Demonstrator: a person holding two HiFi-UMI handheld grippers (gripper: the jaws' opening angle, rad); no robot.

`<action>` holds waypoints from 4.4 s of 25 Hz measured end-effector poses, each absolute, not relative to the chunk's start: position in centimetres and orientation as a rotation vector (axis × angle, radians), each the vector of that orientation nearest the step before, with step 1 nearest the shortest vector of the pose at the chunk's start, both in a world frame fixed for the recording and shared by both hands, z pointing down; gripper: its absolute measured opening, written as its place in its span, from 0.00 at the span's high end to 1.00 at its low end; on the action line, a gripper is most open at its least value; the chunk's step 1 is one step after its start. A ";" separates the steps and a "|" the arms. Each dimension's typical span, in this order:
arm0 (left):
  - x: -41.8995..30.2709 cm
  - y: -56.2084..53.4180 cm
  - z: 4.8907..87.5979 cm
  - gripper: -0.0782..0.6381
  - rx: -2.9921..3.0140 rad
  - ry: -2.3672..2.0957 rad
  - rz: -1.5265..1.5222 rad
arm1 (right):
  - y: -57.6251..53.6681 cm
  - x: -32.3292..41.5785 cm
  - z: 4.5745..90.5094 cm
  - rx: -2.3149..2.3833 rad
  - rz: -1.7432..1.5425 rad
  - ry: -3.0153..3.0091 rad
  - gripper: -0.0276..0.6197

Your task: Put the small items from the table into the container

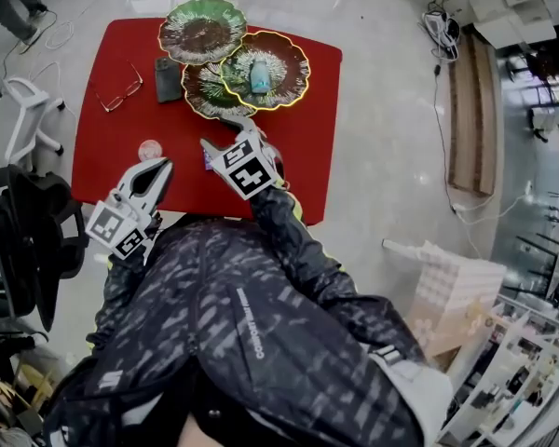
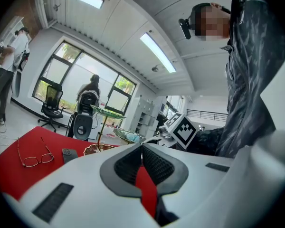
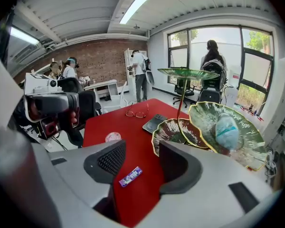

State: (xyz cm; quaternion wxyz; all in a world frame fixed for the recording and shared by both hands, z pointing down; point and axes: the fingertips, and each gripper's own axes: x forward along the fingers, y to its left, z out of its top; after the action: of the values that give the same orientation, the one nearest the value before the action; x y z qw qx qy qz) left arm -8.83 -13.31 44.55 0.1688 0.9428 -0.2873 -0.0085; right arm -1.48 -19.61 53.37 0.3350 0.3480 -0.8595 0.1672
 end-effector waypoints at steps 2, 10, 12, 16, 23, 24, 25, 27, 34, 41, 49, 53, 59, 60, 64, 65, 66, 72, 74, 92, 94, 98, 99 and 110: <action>-9.2 -13.1 44.8 0.87 2.669 -0.829 -0.021 | -19.1 -2.1 54.6 0.877 0.463 -2.229 0.64; -10.5 -12.1 46.0 0.87 2.620 -0.866 -0.009 | -17.6 -3.2 59.0 0.804 0.546 -2.158 0.63; -10.8 -12.0 46.3 0.87 2.610 -0.876 -0.006 | -17.3 -3.1 60.5 0.802 0.583 -2.127 0.63; -11.4 -11.7 46.9 0.87 2.590 -0.893 0.005 | -16.6 -3.2 63.1 0.778 0.648 -2.075 0.62; -12.3 -11.3 47.7 0.87 2.552 -0.918 0.033 | -16.1 -3.4 66.5 0.748 0.684 -1.999 0.61; -12.3 -11.3 47.9 0.87 2.548 -0.918 0.038 | -16.1 -3.3 67.0 0.748 0.694 -1.984 0.61; -12.4 -11.3 48.0 0.87 2.544 -0.918 0.042 | -16.1 -3.2 67.4 0.749 0.705 -1.973 0.61; -12.5 -11.3 48.3 0.87 2.537 -0.919 0.048 | -15.9 -3.0 68.2 0.745 0.728 -1.950 0.61; -13.1 -11.4 48.9 0.87 2.515 -0.936 0.058 | -15.3 -2.5 70.5 0.725 0.753 -1.884 0.61; -13.5 -11.9 49.0 0.87 2.500 -0.946 0.064 | -15.8 -2.4 70.9 0.724 0.647 -1.856 0.61; -12.7 -12.1 48.8 0.87 2.508 -0.920 0.058 | -16.2 -2.7 70.8 0.681 0.571 -1.889 0.65; -12.8 -12.2 48.9 0.87 2.513 -0.925 0.052 | -16.3 -2.3 71.1 0.675 0.584 -1.900 0.81; -13.1 -11.9 48.6 0.87 2.523 -0.935 0.052 | -16.0 -1.9 71.2 0.669 0.578 -1.874 0.82; -13.1 -11.9 48.5 0.87 2.526 -0.936 0.051 | -16.0 -1.9 71.1 0.669 0.582 -1.876 0.82; -13.0 -12.0 48.0 0.87 2.544 -0.937 0.042 | -15.8 -1.9 70.2 0.678 0.608 -1.894 0.82; -12.9 -11.9 47.9 0.87 2.547 -0.937 0.041 | -15.8 -2.0 69.9 0.682 0.610 -1.902 0.82; -12.9 -11.9 47.8 0.87 2.549 -0.936 0.040 | -15.9 -2.1 69.5 0.687 0.609 -1.912 0.82; -12.5 -12.0 47.1 0.87 2.572 -0.922 0.025 | -16.6 -2.6 66.9 0.723 0.601 -1.965 0.82; -12.2 -12.1 46.8 0.87 2.581 -0.917 0.016 | -16.8 -2.9 66.0 0.734 0.595 -1.985 0.82; -11.1 -12.8 45.1 0.87 2.653 -0.882 -0.058 | -18.9 -5.0 55.9 0.817 0.489 -2.143 0.82; -11.0 -13.0 44.9 0.87 2.659 -0.878 -0.071 | -19.5 -5.2 54.7 0.832 0.477 -2.159 0.82; -10.8 -13.0 44.6 0.87 2.663 -0.870 -0.089 | -20.4 -5.4 52.3 0.860 0.451 -2.187 0.82; -10.8 -13.0 44.5 0.87 2.664 -0.867 -0.093 | -20.7 -5.4 51.6 0.866 0.439 -2.192 0.82; -11.1 -14.1 43.4 0.87 2.680 -0.872 -0.148 | -22.7 -2.8 47.3 0.964 0.362 -2.179 0.82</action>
State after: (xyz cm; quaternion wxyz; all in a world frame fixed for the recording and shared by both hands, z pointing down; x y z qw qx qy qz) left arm -11.13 -14.08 43.37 0.1591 0.9375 -0.3051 -0.0517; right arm -2.80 -22.68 47.32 0.3578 0.3736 -0.8442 0.1401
